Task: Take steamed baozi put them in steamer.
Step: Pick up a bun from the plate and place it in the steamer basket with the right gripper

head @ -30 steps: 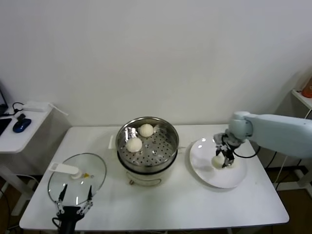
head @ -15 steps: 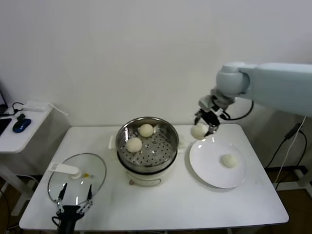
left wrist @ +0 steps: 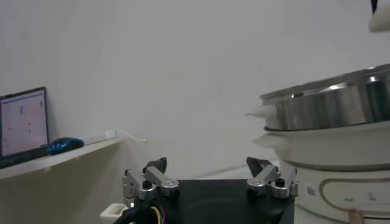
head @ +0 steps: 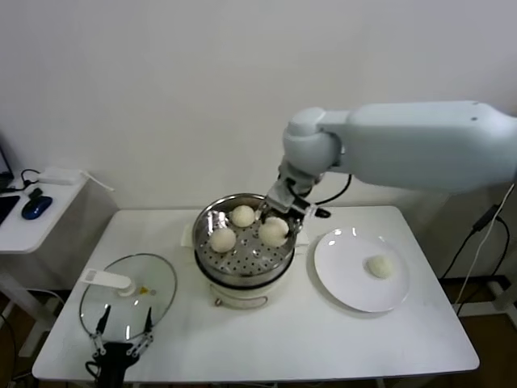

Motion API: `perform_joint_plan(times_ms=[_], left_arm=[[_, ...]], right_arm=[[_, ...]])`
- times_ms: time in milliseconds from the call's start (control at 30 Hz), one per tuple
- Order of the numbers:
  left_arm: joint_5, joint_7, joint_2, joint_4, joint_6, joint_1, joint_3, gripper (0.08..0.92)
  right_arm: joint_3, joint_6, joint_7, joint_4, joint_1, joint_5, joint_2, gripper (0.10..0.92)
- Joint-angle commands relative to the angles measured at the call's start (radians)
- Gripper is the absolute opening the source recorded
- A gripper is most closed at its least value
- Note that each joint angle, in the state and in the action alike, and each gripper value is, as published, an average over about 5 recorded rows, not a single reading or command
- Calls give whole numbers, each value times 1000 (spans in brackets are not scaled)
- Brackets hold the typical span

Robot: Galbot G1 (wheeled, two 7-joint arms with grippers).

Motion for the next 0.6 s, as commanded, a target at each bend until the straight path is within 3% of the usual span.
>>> perform_joint_plan(times_ms=[33, 433, 600], left_arm=[[6, 0, -6, 14, -4, -5, -1, 823], [9, -2, -11, 41, -8, -13, -3, 823], [9, -1, -12, 34, -4, -8, -5, 823]], right_arm=[[71, 75, 30, -170, -315, -203, 126, 628], [130, 151, 60, -351, -420, -243, 205, 632], [84, 182, 47, -323, -267, -135, 175, 651]])
